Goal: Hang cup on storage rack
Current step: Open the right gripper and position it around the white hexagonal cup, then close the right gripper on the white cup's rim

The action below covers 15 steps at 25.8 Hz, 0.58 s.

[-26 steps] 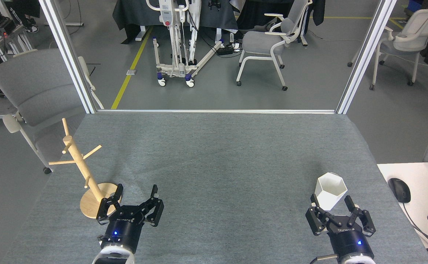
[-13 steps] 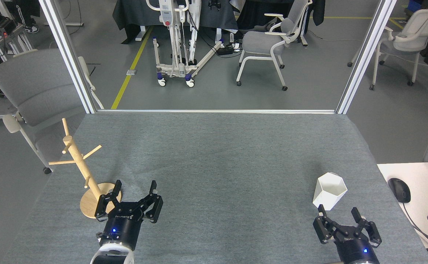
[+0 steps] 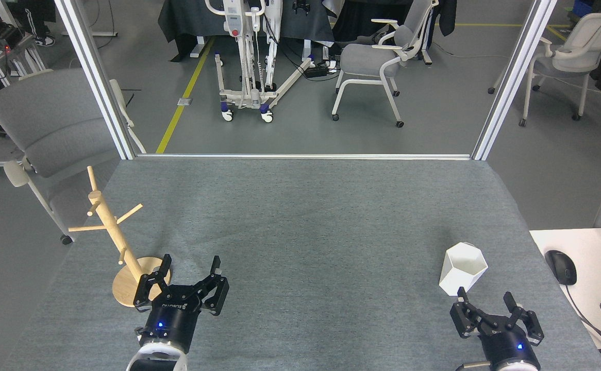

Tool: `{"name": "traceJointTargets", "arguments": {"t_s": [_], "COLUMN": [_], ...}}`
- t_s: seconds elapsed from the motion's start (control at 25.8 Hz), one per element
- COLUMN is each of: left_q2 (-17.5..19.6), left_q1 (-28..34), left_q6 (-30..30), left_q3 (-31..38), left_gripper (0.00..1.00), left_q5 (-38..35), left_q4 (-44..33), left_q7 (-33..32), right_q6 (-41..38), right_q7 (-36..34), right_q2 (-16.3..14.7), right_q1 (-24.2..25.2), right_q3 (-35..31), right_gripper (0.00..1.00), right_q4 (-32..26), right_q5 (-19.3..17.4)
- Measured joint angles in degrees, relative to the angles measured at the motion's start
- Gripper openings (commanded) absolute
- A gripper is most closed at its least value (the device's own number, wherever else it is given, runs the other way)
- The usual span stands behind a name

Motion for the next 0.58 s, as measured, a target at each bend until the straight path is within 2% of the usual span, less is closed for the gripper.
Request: {"name": "traceJointTargets", "arguments": {"t_s": [0.58], "left_q2": [-0.10], "left_q1": [-0.13], "left_q6": [-0.07], "left_q3": [-0.09], "left_gripper": [0.99], "left_q5": [-0.17], "left_q4": [0.98], "left_q7": [-0.06], "right_q6": [1.97], "right_q7": [-2.63], "right_q2": [-0.82], "right_q1": [-4.37], "right_q3": [3.10], "right_gripper": [0.99], "right_q4": [6.07], "right_q5": [0.21]}}
